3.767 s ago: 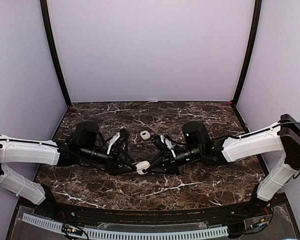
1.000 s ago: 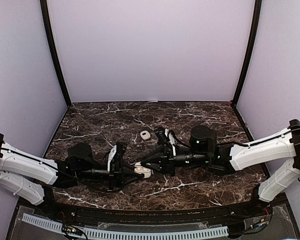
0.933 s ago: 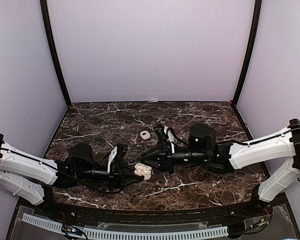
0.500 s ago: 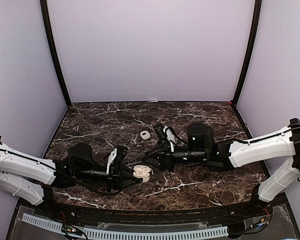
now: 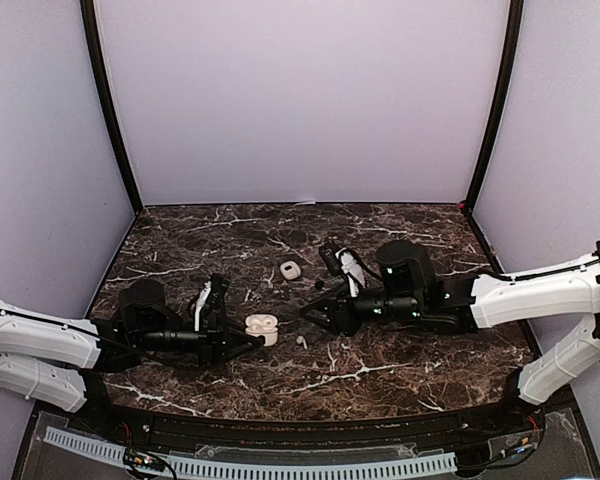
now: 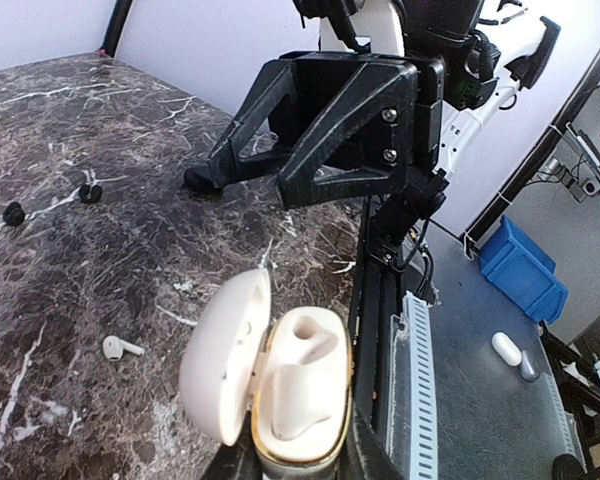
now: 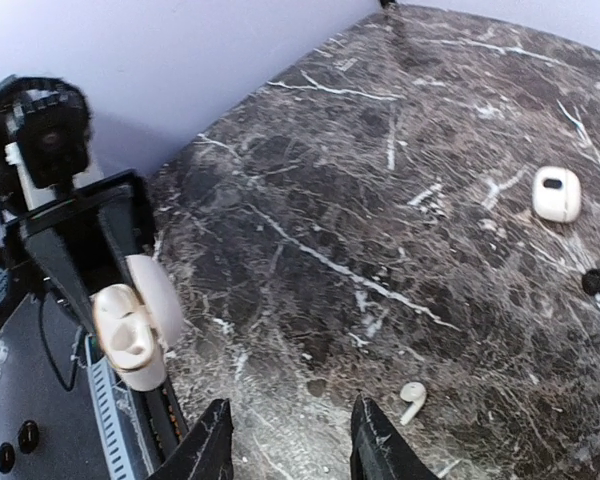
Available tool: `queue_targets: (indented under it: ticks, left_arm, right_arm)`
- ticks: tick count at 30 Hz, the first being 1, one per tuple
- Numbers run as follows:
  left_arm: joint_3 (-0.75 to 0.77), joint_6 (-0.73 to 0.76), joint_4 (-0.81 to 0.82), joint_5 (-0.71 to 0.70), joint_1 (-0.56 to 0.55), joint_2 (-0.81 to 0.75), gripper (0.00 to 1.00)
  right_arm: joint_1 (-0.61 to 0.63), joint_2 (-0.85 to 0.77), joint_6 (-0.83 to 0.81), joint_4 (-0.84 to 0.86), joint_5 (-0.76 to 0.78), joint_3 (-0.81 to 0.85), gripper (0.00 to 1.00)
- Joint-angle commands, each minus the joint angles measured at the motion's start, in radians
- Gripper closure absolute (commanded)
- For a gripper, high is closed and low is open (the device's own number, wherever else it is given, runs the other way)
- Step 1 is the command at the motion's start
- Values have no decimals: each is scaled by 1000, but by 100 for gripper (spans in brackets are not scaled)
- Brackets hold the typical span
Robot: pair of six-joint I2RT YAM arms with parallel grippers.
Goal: Insert the wireless bluetooth earbuds into the charging case
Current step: Pick up the right earbud from the center of the board.
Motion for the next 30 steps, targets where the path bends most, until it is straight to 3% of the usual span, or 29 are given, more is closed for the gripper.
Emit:
queue_targets:
  ticks: [1,4,8,18,30]
  left_arm:
    - [-31,-70,-5,29,40,-44,83]
    - [-54,-77,-7,7,62,-64,83]
    - [-75,-92,0,-1,96,-80,83]
    - [-86,-110,0,50,135,-62,83]
    - [-114,-120,12,75,169,-65,83]
  right_arm:
    - [-36,91,72,-267,121,138,61]
    - [-40,215,116,-513,200,305,61]
    - [-32,364,114,-688,202,491,61]
    - [-25,590,75,-835,168,690,66]
    - [0,711,40,-942,186,812,67]
